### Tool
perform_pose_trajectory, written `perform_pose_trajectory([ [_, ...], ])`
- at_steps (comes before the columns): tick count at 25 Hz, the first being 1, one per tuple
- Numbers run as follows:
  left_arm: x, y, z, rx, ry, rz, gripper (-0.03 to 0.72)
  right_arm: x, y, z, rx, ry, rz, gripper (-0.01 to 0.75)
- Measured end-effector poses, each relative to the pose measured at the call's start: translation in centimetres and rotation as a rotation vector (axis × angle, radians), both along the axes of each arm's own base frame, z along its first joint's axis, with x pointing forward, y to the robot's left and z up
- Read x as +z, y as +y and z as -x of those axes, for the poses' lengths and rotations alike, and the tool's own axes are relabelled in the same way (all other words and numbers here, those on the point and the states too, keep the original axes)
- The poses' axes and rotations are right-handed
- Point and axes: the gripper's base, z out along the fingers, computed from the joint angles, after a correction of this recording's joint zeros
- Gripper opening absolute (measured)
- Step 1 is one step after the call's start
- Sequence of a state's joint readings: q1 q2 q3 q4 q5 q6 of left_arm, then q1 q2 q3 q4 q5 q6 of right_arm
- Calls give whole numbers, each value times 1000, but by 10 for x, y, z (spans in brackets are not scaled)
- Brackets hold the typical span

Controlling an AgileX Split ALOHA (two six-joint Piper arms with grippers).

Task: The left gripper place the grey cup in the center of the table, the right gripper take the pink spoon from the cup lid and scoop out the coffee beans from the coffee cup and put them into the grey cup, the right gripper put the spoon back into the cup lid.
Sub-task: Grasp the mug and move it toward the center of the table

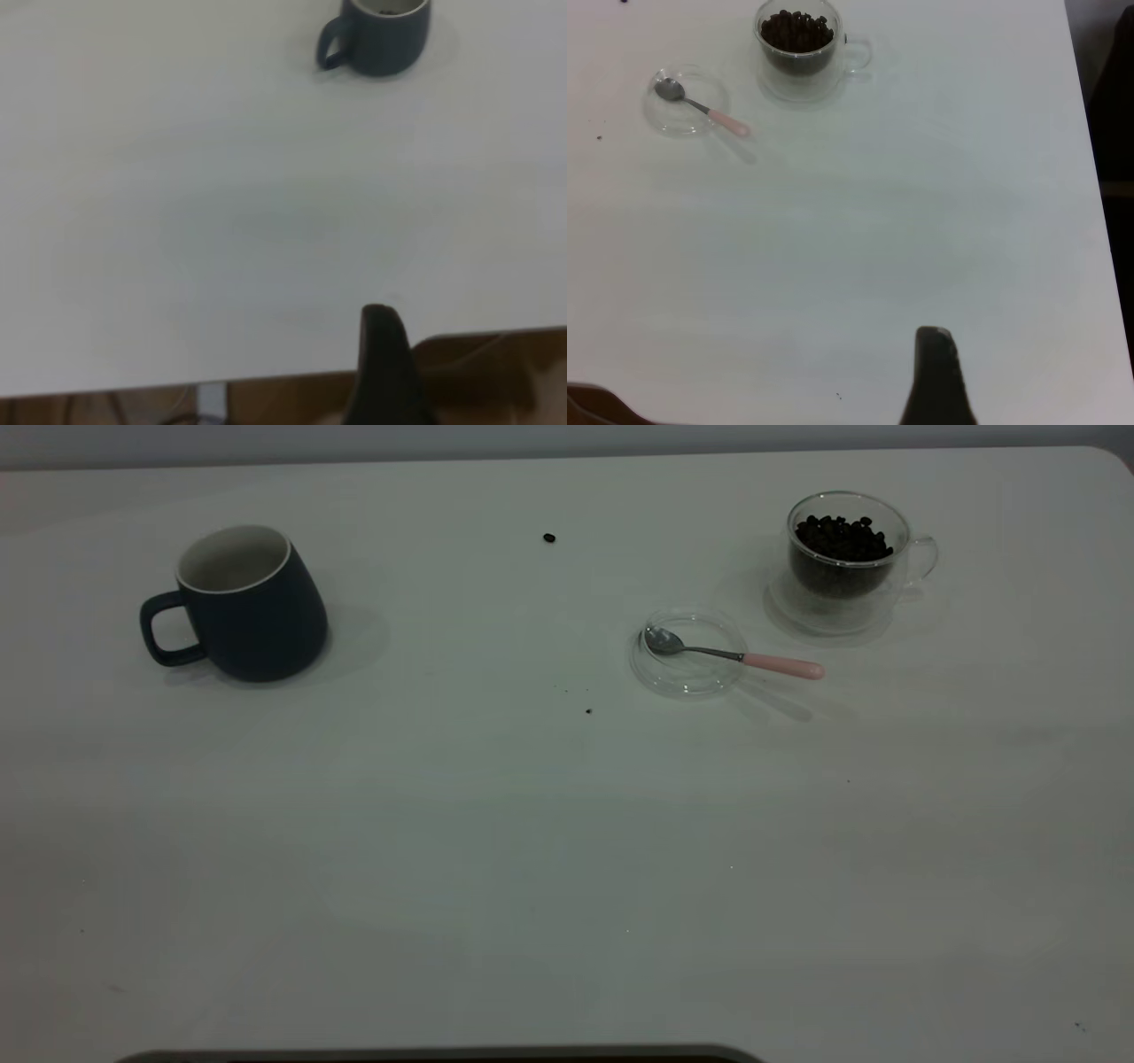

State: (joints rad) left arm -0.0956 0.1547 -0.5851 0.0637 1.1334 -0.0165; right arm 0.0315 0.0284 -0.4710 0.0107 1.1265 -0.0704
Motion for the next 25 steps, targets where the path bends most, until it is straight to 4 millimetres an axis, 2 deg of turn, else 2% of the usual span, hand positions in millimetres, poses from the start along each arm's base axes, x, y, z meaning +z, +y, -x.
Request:
perform_pose_trajectory([
  [4, 35, 1, -46, 22, 86, -65, 567, 0, 0, 0, 0, 0, 0, 589],
  [7, 48, -1, -91, 12, 171, -122, 567, 0, 0, 0, 0, 0, 0, 589],
  [10, 50, -3, -139, -21, 264, -186, 567, 0, 0, 0, 0, 0, 0, 589],
  [15, 51, -5, -218, -73, 299, -318, 567, 0, 0, 0, 0, 0, 0, 589],
  [18, 43, -6, -267, -111, 352, -397, 567, 0, 0, 0, 0, 0, 0, 589],
  [21, 24, -9, -317, -181, 415, -463, 567, 0, 0, 0, 0, 0, 0, 589],
  [25, -17, -15, -378, -347, 515, -564, 567, 0, 0, 0, 0, 0, 0, 589],
])
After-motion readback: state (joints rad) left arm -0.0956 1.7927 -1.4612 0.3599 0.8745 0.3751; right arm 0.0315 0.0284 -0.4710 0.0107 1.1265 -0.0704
